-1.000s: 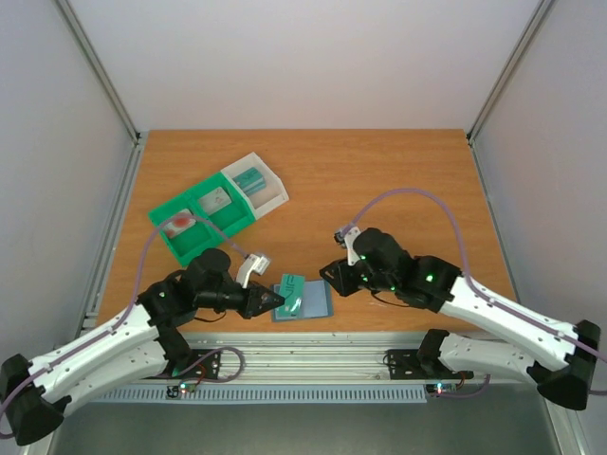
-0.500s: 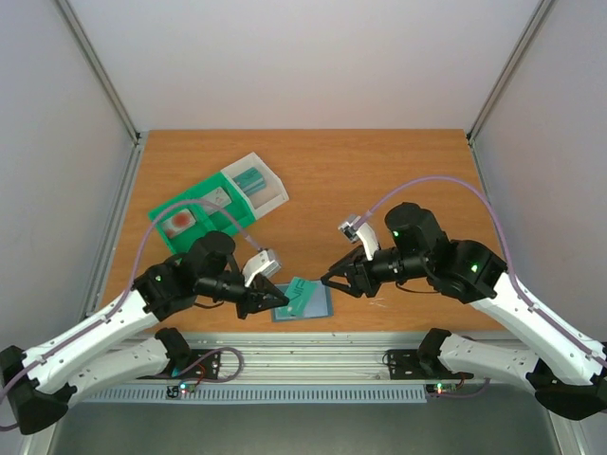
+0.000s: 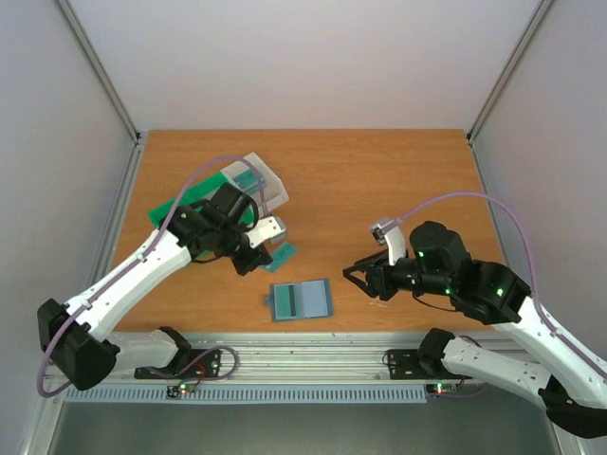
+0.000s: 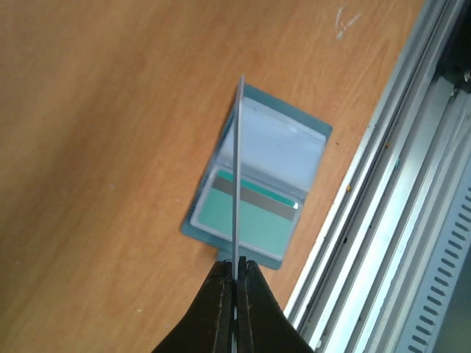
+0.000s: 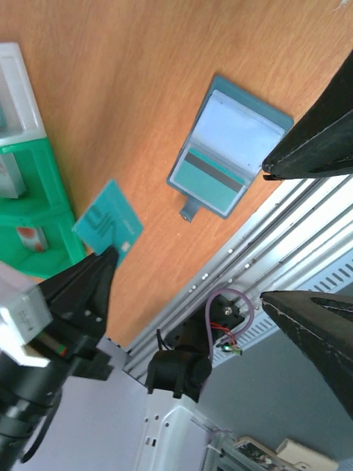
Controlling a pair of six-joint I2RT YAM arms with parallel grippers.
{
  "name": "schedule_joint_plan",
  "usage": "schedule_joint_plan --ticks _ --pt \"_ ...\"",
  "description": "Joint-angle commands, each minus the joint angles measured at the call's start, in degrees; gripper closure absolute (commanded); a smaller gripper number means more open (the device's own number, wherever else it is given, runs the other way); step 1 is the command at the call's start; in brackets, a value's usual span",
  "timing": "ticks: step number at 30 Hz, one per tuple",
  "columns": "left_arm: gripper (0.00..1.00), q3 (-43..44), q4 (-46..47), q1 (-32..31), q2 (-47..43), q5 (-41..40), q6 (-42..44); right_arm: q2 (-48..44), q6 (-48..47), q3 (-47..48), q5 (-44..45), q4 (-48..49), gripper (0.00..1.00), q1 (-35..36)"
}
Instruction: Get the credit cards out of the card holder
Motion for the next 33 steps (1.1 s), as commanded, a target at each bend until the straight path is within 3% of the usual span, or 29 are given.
schedule_joint_plan --ticks 1,9,17,21,27,33 --pt "1.0 8.0 -5.0 2.86 3.0 4.58 9.35 -2.99 3.5 -3.06 3.53 3.24 0.57 -0.25" --pt "1.0 11.3 -9.49 2.86 3.16 18.95 11.87 0.56 -2.09 -2.4 -2.76 5.96 0.52 -0.25" --pt "1.0 6.59 -9.03 2.84 -0.32 23.71 11.24 9.86 -6.89 0.79 -8.95 8.23 0.45 -0.3" --pt "1.0 4.28 -8.6 2.84 -1.61 25.9 12.26 13.94 -8.87 2.72 -13.49 9.67 0.45 -0.99" --pt "1.0 2.65 -7.71 2.84 -2.06 28.12 13.3 19.68 -11.7 5.36 -24.49 9.34 0.55 -1.92" --pt "1.0 1.64 -6.24 2.85 -2.36 29.79 13.97 22.7 -12.49 5.99 -27.71 9.05 0.54 -1.92"
